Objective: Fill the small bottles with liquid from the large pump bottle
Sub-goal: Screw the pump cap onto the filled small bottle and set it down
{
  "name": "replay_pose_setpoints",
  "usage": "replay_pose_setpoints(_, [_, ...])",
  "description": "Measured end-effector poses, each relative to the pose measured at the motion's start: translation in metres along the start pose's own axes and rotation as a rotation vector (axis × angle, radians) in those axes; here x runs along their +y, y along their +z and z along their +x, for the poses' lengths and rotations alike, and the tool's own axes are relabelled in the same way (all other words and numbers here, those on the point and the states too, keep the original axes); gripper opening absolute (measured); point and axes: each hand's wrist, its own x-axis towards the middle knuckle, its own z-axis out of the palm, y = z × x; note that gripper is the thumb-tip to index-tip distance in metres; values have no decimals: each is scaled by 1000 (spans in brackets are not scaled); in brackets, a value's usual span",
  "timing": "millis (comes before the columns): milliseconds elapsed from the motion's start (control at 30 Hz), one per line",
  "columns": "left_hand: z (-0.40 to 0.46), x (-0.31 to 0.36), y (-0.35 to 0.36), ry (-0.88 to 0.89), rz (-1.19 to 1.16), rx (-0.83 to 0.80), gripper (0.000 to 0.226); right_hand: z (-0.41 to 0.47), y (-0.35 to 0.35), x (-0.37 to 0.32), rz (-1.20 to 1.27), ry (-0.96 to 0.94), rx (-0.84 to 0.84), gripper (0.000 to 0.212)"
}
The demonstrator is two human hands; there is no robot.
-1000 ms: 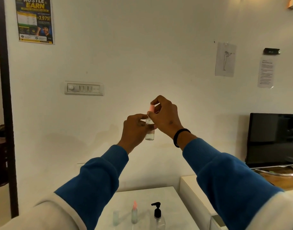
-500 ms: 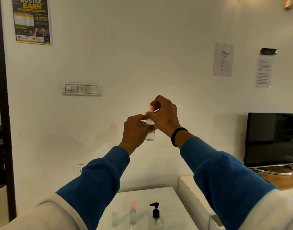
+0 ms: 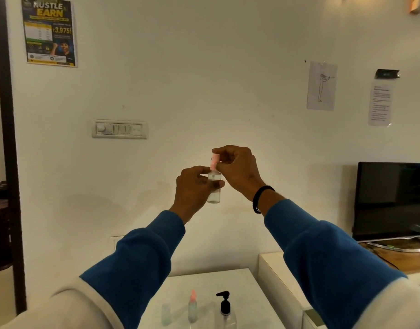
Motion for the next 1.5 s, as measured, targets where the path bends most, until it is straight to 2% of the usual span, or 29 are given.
replay_pose_setpoints(400, [-2, -7, 7, 16, 75, -2, 45, -5, 8, -1, -97, 54, 51, 15])
replay_pose_setpoints(567, [0, -8, 6, 21, 90, 6, 50, -5, 4, -3, -57, 91, 15, 24])
replay_pose_setpoints(700, [0, -9, 7, 34, 88, 10, 45, -4, 6, -1, -66, 108, 42, 27])
replay_pose_setpoints(933, [-1, -13, 9, 27, 78, 6, 38, -7, 20, 3, -226, 44, 88, 26])
replay_pose_setpoints(1100, [-2, -14, 7, 38, 89, 2, 37, -7, 18, 0, -131, 69, 76, 17])
replay_pose_setpoints(1267, [-1, -10, 6, 50, 92, 0, 40, -6, 11, -1, -56, 80, 77, 22])
replay_pose_setpoints(1500, [-4, -13, 9, 61, 110, -21, 38, -9, 12, 5, -77, 79, 60, 21])
